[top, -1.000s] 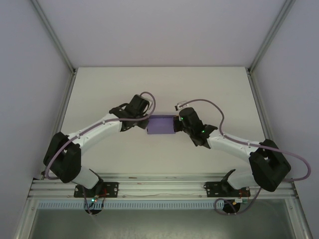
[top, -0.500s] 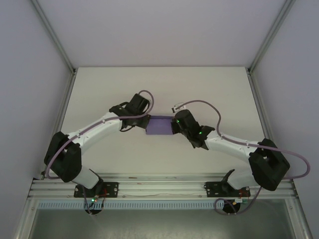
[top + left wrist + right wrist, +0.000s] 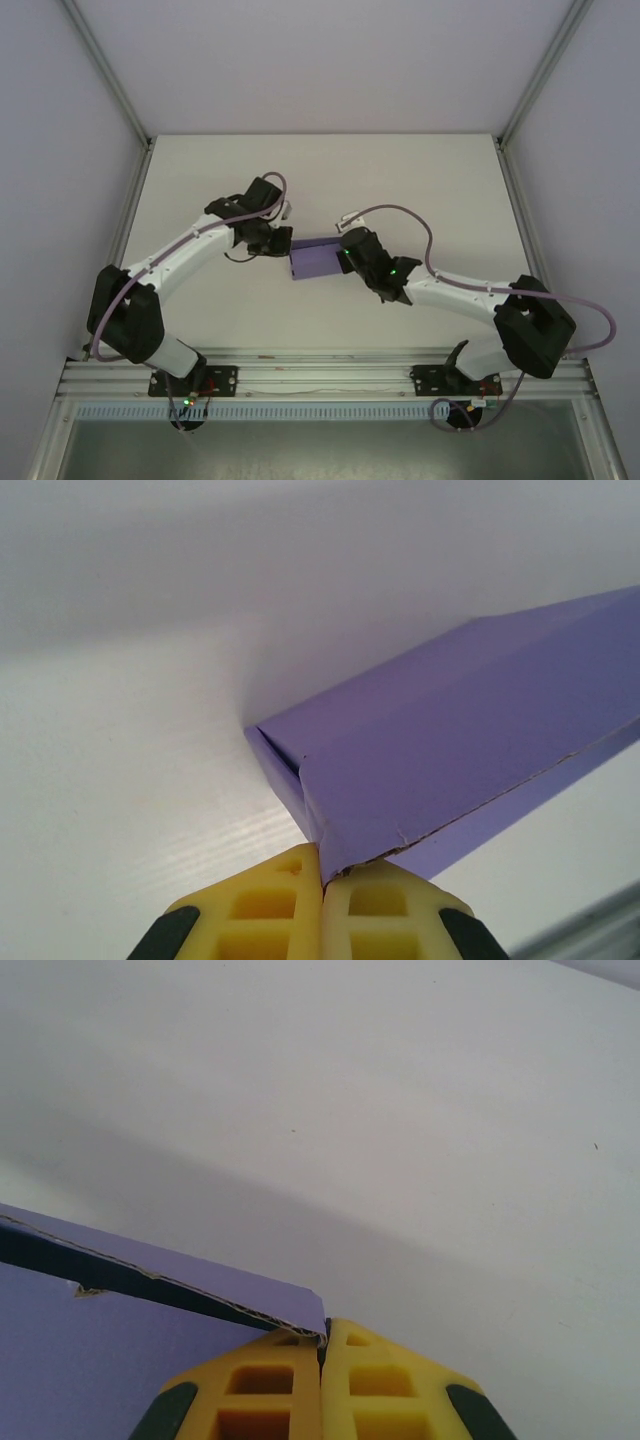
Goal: Assemble paper box
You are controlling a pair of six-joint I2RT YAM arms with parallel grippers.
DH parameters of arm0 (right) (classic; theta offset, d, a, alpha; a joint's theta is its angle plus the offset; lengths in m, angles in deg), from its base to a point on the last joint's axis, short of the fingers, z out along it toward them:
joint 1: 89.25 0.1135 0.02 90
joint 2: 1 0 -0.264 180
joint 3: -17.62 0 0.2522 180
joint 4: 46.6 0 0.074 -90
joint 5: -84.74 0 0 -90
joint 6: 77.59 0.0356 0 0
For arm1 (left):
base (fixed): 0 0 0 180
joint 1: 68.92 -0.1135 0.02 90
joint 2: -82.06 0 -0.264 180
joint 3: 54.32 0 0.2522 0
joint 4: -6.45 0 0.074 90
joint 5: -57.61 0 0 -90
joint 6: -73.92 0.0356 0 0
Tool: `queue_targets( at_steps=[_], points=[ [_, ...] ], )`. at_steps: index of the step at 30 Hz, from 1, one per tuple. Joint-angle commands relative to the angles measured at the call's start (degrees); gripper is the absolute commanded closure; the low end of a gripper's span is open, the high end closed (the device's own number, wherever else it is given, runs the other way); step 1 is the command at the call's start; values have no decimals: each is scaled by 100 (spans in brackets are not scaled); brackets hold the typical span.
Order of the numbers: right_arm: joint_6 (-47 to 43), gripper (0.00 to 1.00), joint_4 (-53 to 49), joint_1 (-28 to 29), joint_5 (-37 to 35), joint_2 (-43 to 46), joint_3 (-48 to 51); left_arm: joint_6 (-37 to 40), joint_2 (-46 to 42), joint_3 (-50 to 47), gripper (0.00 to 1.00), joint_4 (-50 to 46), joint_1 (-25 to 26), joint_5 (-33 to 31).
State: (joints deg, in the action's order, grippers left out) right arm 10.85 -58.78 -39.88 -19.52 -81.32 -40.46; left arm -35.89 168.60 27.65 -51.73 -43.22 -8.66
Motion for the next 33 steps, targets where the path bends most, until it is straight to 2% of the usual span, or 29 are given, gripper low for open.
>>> queue_targets(
  at_steps=[1, 4, 8, 12, 18, 21, 25, 29, 33],
  points=[
    [-116, 100, -748, 44, -45, -173, 278, -351, 30, 146, 100, -344, -103, 814],
    [-125, 100, -756, 82, -75, -203, 259, -546, 71, 159, 100, -316, -310, 1492],
    [-110, 100, -739, 118, -153, -230, 259, -883, 57, 71, 100, -191, -548, 1804],
    [-42, 100, -707, 149, -211, -265, 273, -867, 187, 217, 100, -501, -550, 1305],
    [68, 100, -636, 210, -364, -216, 327, -1103, 22, -229, 100, -33, -430, 710],
    [136, 100, -595, 228, -522, -173, 362, -1137, 1, -332, 100, -29, -123, 31],
    [164, 100, -521, 268, -610, -83, 432, -1151, -28, -538, 100, 154, 144, -116],
    [232, 100, -314, 295, -722, -34, 511, -1141, 17, -653, 100, 10, 434, -1063],
    [373, 100, -161, 317, -804, -81, 541, -1425, 125, -959, 100, 421, 883, -1534]
  ],
)
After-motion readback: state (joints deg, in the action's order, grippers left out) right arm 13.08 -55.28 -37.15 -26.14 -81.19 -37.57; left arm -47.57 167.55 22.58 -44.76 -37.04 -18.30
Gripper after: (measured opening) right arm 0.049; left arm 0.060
